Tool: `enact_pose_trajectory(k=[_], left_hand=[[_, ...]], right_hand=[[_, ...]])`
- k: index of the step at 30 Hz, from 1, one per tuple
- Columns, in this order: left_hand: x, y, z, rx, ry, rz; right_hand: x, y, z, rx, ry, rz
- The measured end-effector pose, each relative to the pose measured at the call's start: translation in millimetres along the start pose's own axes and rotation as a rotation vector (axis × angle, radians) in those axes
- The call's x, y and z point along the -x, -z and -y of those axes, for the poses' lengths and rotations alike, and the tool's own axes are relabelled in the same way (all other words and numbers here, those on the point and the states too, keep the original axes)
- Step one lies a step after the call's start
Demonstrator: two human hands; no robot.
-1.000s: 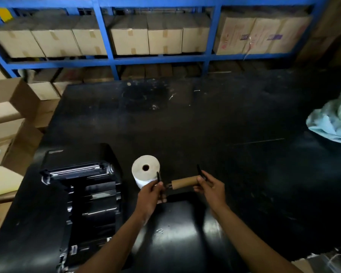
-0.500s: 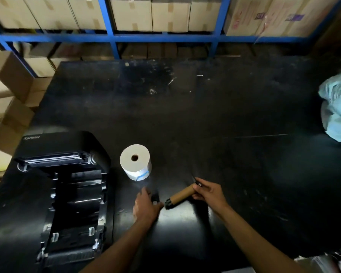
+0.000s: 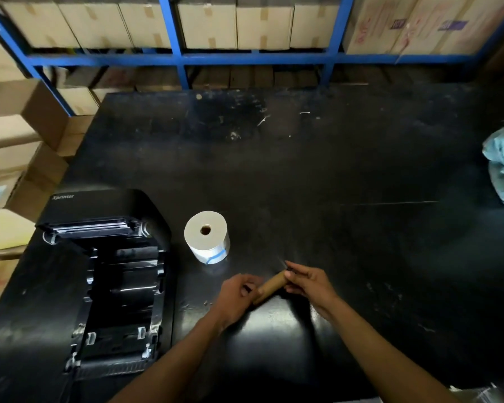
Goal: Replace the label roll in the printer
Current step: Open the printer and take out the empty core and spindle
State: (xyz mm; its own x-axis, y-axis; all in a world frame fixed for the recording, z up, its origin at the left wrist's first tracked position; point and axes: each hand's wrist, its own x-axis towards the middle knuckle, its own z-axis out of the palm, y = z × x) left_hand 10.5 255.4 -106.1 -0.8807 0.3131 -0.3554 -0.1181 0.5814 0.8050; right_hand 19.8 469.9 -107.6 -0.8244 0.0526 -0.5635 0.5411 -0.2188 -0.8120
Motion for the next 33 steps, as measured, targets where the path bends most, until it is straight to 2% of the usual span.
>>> enact_pose_trajectory(k=[3, 6, 11, 17, 19, 24, 30, 33], left_hand=[[1.6, 3.9, 4.2, 0.026, 0.012, 0.133], [3.3, -3.5, 8.1, 0.07, 0.033, 0.164], [6.9, -24.4, 7.6, -0.01, -0.006, 0.11], [7.3, -41.1, -3.1, 0.162, 0.05, 0.005], [4.8, -39.5, -3.7, 0.16, 0.015, -0.019], [-1.4, -29.6, -7.9, 0.071, -0.042, 0.004], [-0.7, -27.5, -8.6, 0.027, -0.05, 0.017], [-0.5, -25.5, -8.1, 0.017, -0.045, 0.006]], right_hand=[[0.5, 3.2, 4.6, -0.011, -0.015, 0.03], [-0.1, -2.9, 0.8, 0.054, -0.008, 0.042], [1.0, -16.9, -9.9, 0.126, 0.026, -0.024], [-6.2, -21.6, -3.5, 0.109, 0.021, -0.065], [-7.5, -23.6, 0.8, 0.111, 0.025, -0.055], [-11.5, -23.7, 10.5, 0.146, 0.109, -0.087], [-14.6, -16.3, 13.3, 0.104, 0.079, -0.079], [-14.3, -11.3, 12.8, 0.132, 0.055, -0.015]])
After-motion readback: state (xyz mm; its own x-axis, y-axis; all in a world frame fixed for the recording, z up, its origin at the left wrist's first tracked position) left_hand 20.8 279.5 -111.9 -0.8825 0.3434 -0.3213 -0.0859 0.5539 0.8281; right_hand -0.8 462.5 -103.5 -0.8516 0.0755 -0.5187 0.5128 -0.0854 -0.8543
